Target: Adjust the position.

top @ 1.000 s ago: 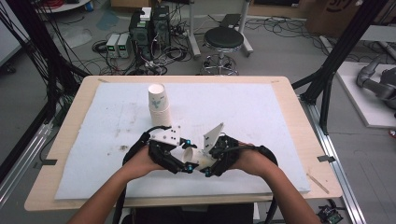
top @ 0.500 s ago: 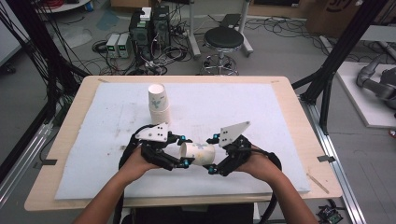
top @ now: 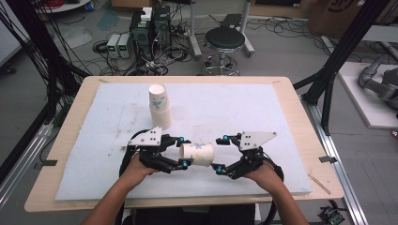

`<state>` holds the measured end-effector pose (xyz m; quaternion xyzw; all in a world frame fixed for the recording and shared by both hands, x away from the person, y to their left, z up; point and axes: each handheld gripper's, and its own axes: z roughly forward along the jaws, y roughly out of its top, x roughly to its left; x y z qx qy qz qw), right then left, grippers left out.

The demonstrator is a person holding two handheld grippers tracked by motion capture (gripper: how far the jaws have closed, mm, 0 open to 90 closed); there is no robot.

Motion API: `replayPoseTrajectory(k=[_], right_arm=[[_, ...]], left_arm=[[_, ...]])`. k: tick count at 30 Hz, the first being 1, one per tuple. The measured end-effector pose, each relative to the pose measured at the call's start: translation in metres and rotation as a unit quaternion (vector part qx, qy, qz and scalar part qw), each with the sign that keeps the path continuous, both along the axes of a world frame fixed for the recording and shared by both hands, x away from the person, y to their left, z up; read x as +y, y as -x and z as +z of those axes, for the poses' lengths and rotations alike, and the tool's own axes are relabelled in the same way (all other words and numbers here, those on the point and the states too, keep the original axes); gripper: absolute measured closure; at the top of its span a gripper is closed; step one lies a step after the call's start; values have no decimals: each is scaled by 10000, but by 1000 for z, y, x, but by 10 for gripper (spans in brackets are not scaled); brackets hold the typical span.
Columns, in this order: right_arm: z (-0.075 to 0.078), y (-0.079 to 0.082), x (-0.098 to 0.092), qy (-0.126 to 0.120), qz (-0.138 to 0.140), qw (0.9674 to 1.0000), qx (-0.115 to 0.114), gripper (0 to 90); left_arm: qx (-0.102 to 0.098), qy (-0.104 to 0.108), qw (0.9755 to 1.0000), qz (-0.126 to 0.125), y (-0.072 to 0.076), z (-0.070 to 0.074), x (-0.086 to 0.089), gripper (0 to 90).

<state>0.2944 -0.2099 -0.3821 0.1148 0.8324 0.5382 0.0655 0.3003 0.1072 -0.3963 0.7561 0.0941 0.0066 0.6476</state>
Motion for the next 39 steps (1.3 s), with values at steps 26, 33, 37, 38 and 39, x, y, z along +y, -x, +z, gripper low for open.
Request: replayPoseTrajectory(k=[26, 33, 37, 38, 39], right_arm=[[-17, -3, 6, -548, 657, 9960, 274, 203], [-17, -3, 6, -600, 813, 9946, 249, 280], [-17, -3, 6, -626, 835, 9942, 251, 314], [-17, -3, 6, -628, 841, 9942, 255, 323], [-17, -3, 5, -633, 836, 9942, 252, 331]], left_arm=[[34, 539, 9978, -387, 6, -6, -8, 370], [69, 628, 9972, -409, 5, -9, -9, 370], [95, 687, 9968, -408, 5, -10, -8, 370], [104, 711, 9965, -420, 5, -11, -8, 371], [131, 737, 9964, -409, 5, -11, -8, 370]])
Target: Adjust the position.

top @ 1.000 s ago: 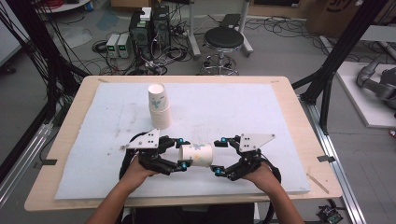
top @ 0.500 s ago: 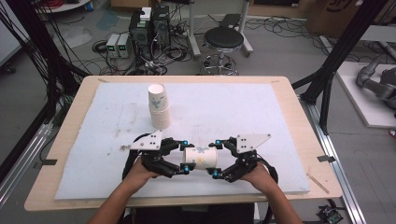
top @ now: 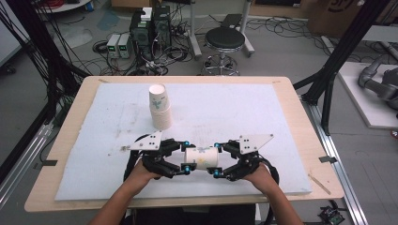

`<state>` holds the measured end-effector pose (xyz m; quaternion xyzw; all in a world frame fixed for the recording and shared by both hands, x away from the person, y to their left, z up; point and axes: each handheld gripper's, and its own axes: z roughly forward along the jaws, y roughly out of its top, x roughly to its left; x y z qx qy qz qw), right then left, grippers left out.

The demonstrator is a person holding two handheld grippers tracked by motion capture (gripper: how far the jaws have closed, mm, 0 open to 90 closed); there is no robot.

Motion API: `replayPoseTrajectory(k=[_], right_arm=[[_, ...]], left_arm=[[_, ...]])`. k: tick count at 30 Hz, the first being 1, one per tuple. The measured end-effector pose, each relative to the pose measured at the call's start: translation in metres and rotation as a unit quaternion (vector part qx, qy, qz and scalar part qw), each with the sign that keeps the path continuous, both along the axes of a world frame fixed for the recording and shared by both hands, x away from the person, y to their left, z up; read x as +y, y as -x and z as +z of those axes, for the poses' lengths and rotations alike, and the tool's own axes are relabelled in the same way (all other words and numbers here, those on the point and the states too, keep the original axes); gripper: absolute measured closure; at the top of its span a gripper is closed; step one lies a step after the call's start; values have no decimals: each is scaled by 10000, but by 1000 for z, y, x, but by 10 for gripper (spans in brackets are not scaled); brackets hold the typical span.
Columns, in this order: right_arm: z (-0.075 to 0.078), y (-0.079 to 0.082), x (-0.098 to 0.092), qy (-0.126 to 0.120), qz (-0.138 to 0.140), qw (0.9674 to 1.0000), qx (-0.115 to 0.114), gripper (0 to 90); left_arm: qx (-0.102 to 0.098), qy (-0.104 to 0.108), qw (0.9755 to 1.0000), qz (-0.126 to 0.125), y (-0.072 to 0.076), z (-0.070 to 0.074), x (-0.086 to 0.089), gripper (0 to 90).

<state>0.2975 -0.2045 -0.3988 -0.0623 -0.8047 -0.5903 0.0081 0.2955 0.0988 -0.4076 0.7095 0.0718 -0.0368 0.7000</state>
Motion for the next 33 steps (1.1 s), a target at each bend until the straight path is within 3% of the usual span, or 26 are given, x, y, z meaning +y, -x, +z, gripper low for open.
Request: replayPoseTrajectory(k=[2, 4, 6, 7, 12, 13, 14, 18, 21, 27, 33], right_arm=[[1, 0, -1, -4, -8, 10000, 22, 341], [1, 0, -1, 7, -13, 10000, 62, 340], [2, -2, -2, 16, -19, 9997, 241, 337], [3, -2, -3, 64, -39, 9996, 269, 337], [10, -3, -6, 325, -111, 9989, 327, 337], [11, -4, -5, 366, -123, 9988, 295, 337], [15, -5, -4, 554, -177, 9980, 253, 337], [20, -6, 0, 790, -240, 9964, 202, 338], [27, -7, 5, 1094, -283, 9935, 131, 338], [38, -11, 15, 1679, -303, 9853, -26, 338], [46, -13, 22, 2007, -266, 9792, -145, 338]], left_arm=[[23, 22, 10000, 5, 0, 0, 0, 369], [-79, -143, 9998, 121, 1, 0, -1, 354], [9, -658, 9970, 399, 2, 4, -5, 103], [1, -797, 9959, 421, 2, 6, -4, 68], [-89, -1052, 9936, 406, 2, 13, 1, 68], [-105, -1151, 9924, 413, 2, 15, 2, 68], [-141, -1262, 9911, 409, 1, 16, 2, 69], [-205, -1553, 9867, 443, -1, 22, 4, 69], [-302, -1833, 9813, 499, -2, 26, 4, 69], [-408, -2202, 9734, 476, -3, 29, 3, 104], [-434, -2364, 9694, 496, -4, 29, 2, 104]])
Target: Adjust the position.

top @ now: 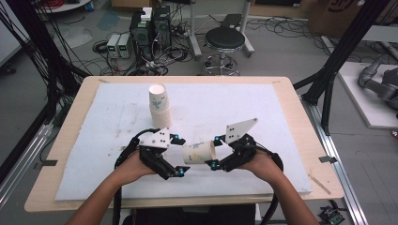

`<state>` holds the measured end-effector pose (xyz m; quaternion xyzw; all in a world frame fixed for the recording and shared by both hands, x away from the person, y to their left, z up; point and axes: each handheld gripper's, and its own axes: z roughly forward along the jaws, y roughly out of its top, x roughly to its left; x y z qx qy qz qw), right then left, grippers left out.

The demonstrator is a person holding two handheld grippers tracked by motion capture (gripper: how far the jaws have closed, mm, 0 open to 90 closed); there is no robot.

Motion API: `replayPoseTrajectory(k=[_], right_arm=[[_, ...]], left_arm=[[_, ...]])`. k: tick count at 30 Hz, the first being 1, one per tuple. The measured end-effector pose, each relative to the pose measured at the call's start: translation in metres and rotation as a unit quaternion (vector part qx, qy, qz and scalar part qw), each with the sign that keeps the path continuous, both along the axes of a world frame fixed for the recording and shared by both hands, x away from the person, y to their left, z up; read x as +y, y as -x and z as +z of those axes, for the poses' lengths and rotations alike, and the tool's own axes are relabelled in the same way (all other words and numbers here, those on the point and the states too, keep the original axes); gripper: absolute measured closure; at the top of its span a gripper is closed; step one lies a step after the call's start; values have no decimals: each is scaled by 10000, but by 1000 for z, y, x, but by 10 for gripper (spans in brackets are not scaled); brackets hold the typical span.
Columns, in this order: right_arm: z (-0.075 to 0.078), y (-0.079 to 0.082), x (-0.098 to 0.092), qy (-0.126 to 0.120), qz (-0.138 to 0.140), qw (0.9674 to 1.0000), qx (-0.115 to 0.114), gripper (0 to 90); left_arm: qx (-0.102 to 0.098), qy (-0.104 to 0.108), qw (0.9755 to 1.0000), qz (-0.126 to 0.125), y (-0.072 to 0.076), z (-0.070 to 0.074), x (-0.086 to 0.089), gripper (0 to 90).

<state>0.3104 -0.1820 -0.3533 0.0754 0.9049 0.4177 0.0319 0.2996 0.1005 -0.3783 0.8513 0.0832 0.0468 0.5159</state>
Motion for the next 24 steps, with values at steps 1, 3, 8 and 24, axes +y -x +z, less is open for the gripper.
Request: replayPoseTrajectory(k=[1, 3, 8, 24], right_arm=[[1, 0, 1, 64, 4, 10000, -22, 338], [2, 0, 5, 222, 31, 9997, -34, 338], [6, -2, 15, 637, 123, 9978, -101, 338], [12, -6, 39, 1548, 384, 9870, -194, 338]], left_arm=[[5, -44, 10000, -10, 0, 0, 0, 104], [4, -151, 9999, -12, -1, 1, -2, 104], [-22, -376, 9993, -38, -3, 3, -5, 105], [-54, -929, 9956, -147, -7, -1, -16, 142]])
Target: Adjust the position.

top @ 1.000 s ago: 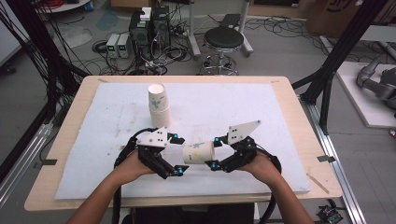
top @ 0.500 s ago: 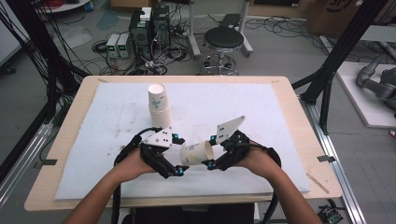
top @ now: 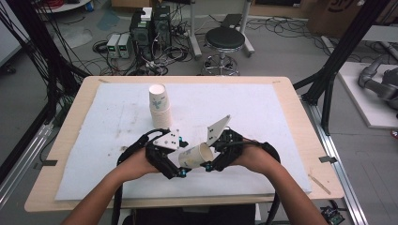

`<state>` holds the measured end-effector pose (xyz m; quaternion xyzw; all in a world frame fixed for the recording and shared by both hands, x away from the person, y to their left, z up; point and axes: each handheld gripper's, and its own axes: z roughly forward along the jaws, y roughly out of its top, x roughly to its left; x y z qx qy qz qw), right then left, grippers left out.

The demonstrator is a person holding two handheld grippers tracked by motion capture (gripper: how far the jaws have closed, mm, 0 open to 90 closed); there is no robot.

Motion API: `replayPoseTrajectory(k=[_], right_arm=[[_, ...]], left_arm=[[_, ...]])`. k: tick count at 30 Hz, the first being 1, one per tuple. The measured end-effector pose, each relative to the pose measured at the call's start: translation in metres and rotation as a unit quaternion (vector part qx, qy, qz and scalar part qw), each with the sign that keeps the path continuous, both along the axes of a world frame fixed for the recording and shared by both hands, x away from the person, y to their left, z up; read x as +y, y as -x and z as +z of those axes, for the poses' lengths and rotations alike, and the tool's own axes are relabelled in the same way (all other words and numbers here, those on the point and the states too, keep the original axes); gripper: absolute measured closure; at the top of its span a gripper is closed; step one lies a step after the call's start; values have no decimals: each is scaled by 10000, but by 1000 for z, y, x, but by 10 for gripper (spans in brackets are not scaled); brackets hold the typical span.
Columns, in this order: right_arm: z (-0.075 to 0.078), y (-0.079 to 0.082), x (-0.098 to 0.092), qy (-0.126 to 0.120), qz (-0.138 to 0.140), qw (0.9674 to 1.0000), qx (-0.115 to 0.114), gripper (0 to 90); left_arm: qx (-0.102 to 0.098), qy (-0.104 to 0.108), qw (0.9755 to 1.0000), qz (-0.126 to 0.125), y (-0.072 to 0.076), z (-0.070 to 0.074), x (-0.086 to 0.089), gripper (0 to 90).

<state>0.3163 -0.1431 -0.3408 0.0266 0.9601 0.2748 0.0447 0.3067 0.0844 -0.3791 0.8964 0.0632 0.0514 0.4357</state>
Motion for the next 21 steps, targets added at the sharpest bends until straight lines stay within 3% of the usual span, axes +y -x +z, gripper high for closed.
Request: replayPoseTrajectory(k=[12, 21], right_arm=[[-1, 1, 13, 416, 49, 9991, 13, 336], [-2, 2, 18, 627, 115, 9979, -78, 336]], left_arm=[[50, -196, 9997, -111, -1, -4, -10, 164], [70, -302, 9992, -271, -1, -6, -17, 270]])
